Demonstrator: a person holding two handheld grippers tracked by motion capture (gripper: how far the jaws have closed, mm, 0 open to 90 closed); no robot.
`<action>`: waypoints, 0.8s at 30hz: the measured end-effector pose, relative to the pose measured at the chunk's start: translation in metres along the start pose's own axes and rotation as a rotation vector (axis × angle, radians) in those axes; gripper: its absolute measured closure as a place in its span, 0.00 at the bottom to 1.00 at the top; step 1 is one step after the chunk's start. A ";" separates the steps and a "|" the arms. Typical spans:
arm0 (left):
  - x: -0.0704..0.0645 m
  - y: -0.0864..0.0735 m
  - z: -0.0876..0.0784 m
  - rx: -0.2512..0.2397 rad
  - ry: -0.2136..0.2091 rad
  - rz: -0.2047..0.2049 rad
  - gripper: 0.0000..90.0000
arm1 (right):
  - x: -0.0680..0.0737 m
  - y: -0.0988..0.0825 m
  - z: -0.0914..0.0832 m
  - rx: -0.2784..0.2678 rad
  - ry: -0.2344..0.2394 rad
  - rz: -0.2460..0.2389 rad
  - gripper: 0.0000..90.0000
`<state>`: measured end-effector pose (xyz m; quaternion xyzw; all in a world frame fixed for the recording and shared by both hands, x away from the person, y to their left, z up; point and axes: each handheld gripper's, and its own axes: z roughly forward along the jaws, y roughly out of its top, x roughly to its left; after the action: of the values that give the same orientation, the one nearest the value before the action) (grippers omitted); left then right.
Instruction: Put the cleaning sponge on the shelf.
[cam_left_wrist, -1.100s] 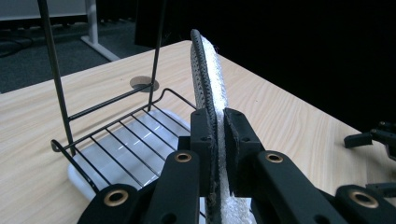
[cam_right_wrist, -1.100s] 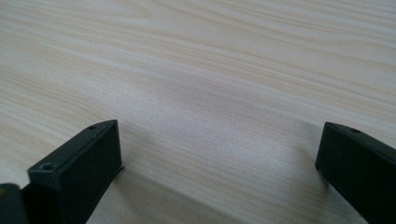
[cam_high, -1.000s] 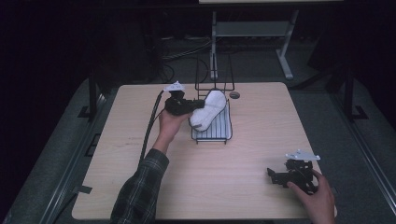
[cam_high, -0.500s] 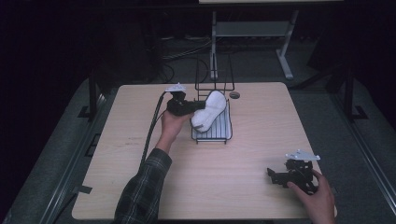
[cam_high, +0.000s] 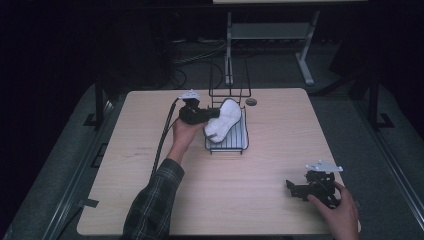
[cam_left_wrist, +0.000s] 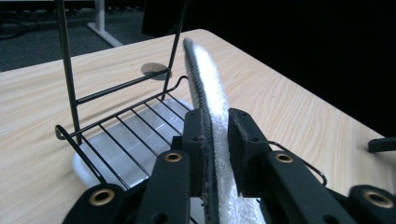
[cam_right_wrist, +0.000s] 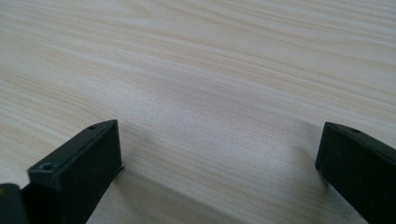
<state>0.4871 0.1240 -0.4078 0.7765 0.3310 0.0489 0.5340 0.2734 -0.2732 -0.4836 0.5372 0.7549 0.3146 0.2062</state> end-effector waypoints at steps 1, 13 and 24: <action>0.000 0.000 0.001 0.000 0.002 -0.003 0.81 | 0.000 0.000 0.000 0.000 0.000 -0.001 0.00; -0.003 0.002 -0.005 0.015 0.022 0.017 0.79 | 0.000 0.000 0.000 0.000 0.000 0.001 0.00; -0.015 -0.013 -0.018 0.065 -0.005 0.081 1.00 | 0.000 0.000 0.000 0.000 0.000 0.000 0.00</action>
<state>0.4613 0.1327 -0.4067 0.8062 0.2993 0.0578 0.5070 0.2734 -0.2732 -0.4837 0.5370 0.7550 0.3146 0.2063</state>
